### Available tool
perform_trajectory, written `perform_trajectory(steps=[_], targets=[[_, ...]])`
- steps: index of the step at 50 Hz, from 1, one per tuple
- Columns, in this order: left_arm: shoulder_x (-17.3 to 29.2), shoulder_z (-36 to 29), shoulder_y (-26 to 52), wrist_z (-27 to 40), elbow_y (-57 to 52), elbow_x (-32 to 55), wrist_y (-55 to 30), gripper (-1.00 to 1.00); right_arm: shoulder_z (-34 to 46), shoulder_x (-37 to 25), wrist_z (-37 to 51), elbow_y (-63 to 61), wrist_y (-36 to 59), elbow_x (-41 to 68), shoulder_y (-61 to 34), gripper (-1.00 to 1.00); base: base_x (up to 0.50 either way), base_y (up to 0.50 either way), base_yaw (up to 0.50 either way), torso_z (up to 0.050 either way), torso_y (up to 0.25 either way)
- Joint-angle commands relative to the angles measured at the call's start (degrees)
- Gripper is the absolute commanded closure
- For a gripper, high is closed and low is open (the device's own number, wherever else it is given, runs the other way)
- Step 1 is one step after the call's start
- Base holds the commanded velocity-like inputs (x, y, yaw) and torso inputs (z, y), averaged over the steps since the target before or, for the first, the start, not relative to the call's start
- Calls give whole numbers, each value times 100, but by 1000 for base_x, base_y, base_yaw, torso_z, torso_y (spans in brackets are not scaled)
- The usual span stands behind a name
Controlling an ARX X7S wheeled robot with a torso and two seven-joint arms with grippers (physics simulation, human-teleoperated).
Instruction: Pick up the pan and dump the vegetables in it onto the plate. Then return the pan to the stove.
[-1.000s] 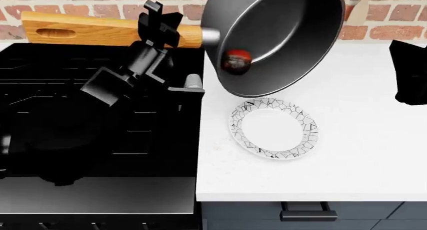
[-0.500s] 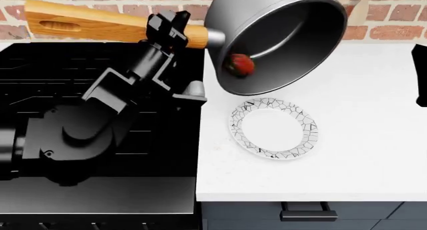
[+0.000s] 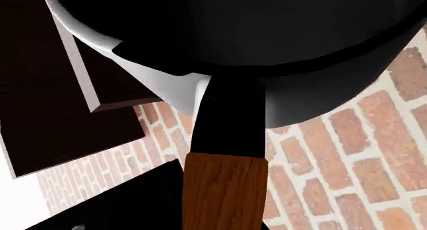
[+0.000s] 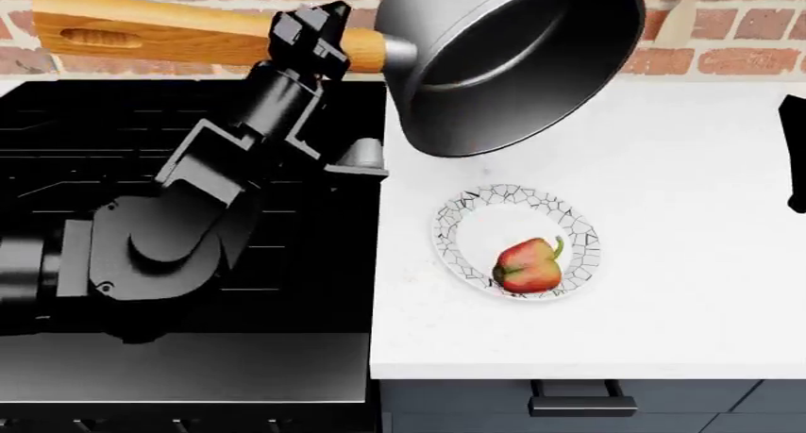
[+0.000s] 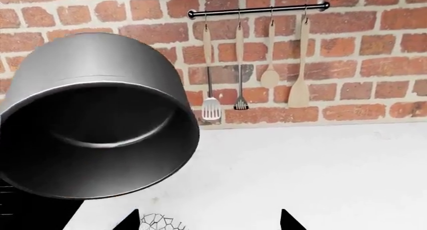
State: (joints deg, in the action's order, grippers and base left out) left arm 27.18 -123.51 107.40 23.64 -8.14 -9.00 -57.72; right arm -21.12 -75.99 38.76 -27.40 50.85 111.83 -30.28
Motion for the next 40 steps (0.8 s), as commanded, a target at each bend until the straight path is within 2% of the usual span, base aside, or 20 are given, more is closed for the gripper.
perform_trajectory(steps=[1,9,14,22,26,31,40], targets=[[229,1419,-201,-146,456,787,-131,100,-373,152,24,-4,212,46,212,-100,0,0,0,0,0],[767,3545,-671,-277,411,2469,79,100,-388,115,84,-4,187,140,181,-100,0,0,0,0,1],[1026,4404,-757,-436,233,3318,-172,100,-311,60,118,-9,135,175,129,-100,0,0,0,0,0],[1436,4911,-305,-627,-704,3985,-1130,100,-176,-55,153,-18,43,246,23,-100,0,0,0,1,1],[1531,5073,243,-873,-1112,4282,-1770,100,-88,-139,181,-25,-30,300,-52,-100,0,0,0,0,3],[1600,5049,970,-1271,-1352,4470,-2349,100,-96,-133,185,-36,-26,304,-66,-100,0,0,0,0,0],[1810,5277,1400,-1724,-1537,5159,-3166,100,-401,-118,305,-66,138,471,-8,-100,0,0,0,0,1]])
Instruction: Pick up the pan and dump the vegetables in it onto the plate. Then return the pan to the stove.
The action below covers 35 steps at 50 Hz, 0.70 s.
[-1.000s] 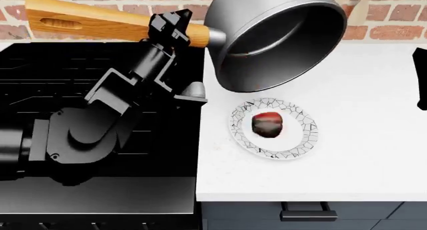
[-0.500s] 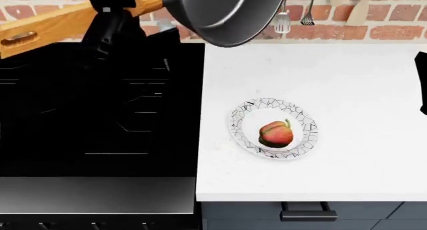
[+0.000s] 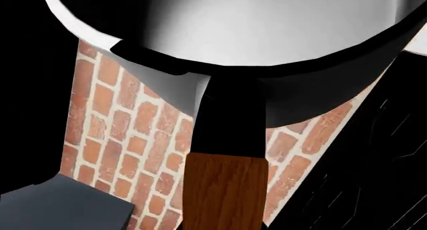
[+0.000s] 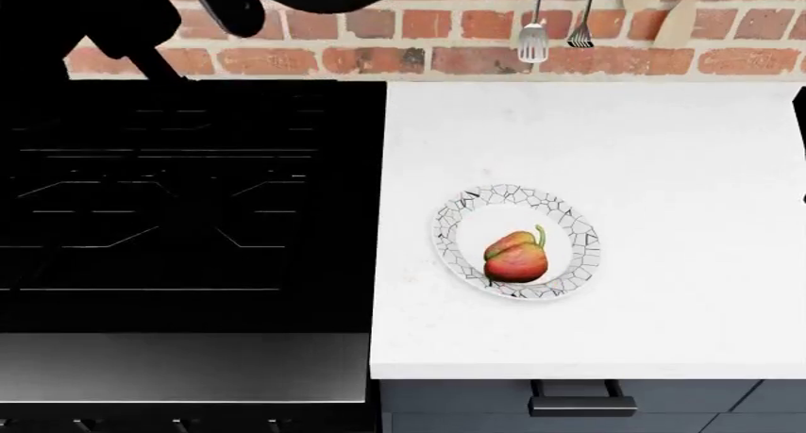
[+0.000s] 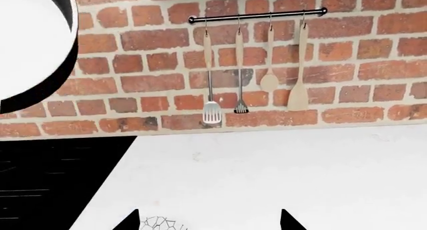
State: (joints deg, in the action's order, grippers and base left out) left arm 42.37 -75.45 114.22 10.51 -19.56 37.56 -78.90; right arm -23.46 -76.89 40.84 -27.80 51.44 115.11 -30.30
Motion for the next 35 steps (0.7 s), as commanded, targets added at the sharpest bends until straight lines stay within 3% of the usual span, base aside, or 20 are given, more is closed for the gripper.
perform_trajectory(steps=[1,7,15,25,35], targets=[[348,478,724,-357,-399,636,-1081,100,-174,-32,98,-26,82,150,-11,-100,0,0,0,0,0],[705,332,650,354,-398,1726,-1085,100,-117,-69,45,8,49,130,-60,-100,0,0,0,0,0],[1351,852,266,1609,-648,3380,-1035,100,33,-121,-5,24,-51,83,-138,-100,0,0,0,0,0],[2280,1509,24,2473,-934,4787,-430,100,112,-95,2,7,-105,67,-171,-100,0,0,0,0,1],[3324,1796,-500,2733,-1339,5216,664,100,166,-63,1,-11,-123,42,-189,-100,0,0,0,1,1]])
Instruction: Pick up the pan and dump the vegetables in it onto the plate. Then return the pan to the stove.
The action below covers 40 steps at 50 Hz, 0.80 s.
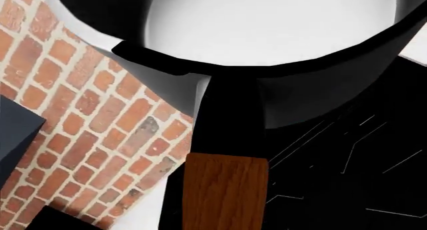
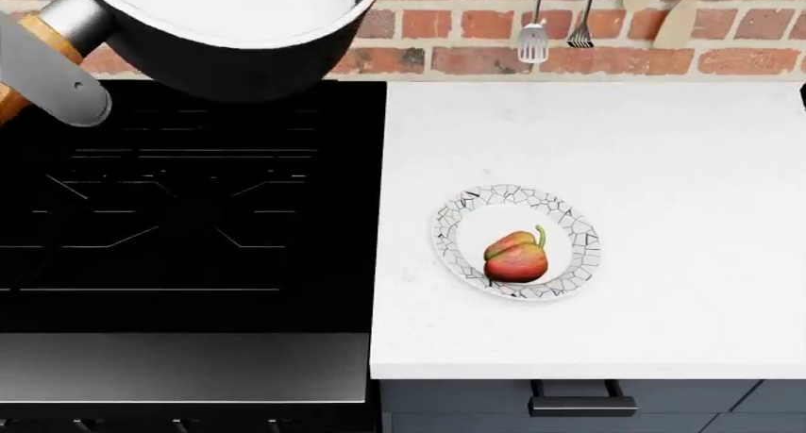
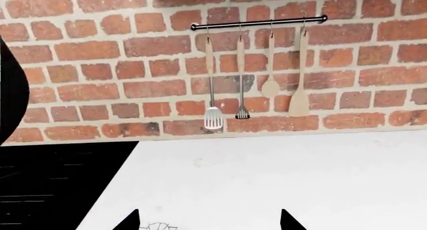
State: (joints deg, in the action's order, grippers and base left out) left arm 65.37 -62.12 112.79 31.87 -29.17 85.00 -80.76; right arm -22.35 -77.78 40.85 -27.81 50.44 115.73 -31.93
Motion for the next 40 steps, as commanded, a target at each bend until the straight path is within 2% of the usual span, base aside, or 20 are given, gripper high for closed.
perform_trajectory(steps=[1,9,17,23,31,35,40], targets=[[1104,448,-437,606,-411,478,949,100,65,25,-1,-10,-27,-24,-30,-100,0,0,0,0,0],[1695,248,-1014,560,-607,401,1636,100,78,23,25,-28,-29,1,-43,-100,0,0,0,0,1],[1803,189,-1113,638,-606,478,1560,100,168,23,6,-25,-56,-38,-77,-100,0,0,0,0,0],[1488,293,-864,636,-349,520,1104,100,285,26,-6,-36,-94,-77,-109,-100,0,0,0,0,2],[629,372,-379,445,266,175,577,100,512,3,-32,-47,-179,-119,-207,-100,0,0,0,1,0],[269,270,-355,227,580,-161,544,100,366,70,-24,-31,-90,-138,-117,-100,0,0,0,0,3],[-95,190,-459,482,839,20,503,100,242,124,-12,-29,-15,-144,-48,-100,0,0,0,0,0]])
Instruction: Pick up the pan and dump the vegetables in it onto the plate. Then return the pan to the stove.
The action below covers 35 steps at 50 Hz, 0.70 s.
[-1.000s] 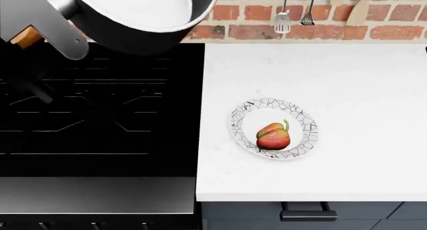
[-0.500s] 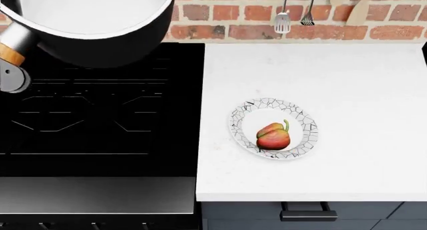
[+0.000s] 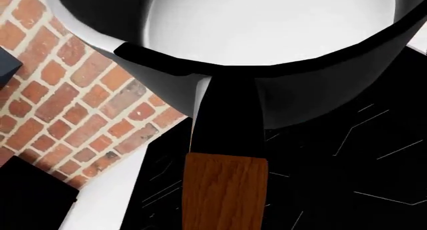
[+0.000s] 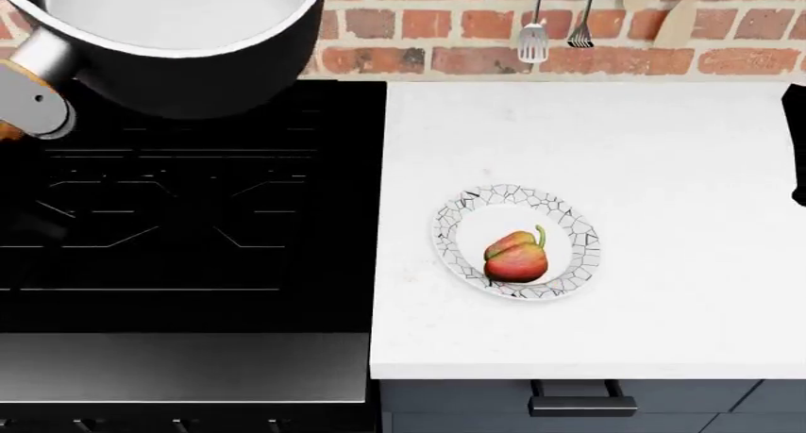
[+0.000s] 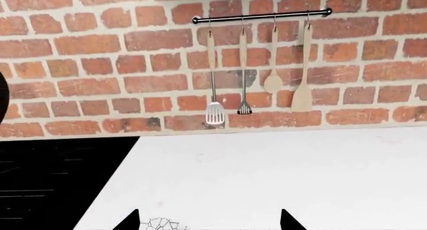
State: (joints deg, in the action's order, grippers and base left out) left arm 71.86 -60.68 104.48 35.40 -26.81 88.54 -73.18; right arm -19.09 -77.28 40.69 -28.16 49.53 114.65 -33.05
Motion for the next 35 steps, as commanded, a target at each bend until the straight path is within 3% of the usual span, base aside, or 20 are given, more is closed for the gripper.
perform_trajectory(steps=[1,6,17,35], targets=[[-802,34,352,169,649,-301,-258,100,-116,82,9,9,96,-31,79,-100,0,0,0,0,0],[-1053,-63,293,299,984,-18,-406,100,-234,132,15,31,175,-45,146,-100,0,0,0,0,0],[-1121,-209,119,293,1401,30,-419,100,-404,262,25,55,295,-107,270,-100,0,0,0,0,1],[-807,-304,-358,387,1416,86,-84,100,-473,357,3,75,378,-185,338,-100,0,0,0,1,1]])
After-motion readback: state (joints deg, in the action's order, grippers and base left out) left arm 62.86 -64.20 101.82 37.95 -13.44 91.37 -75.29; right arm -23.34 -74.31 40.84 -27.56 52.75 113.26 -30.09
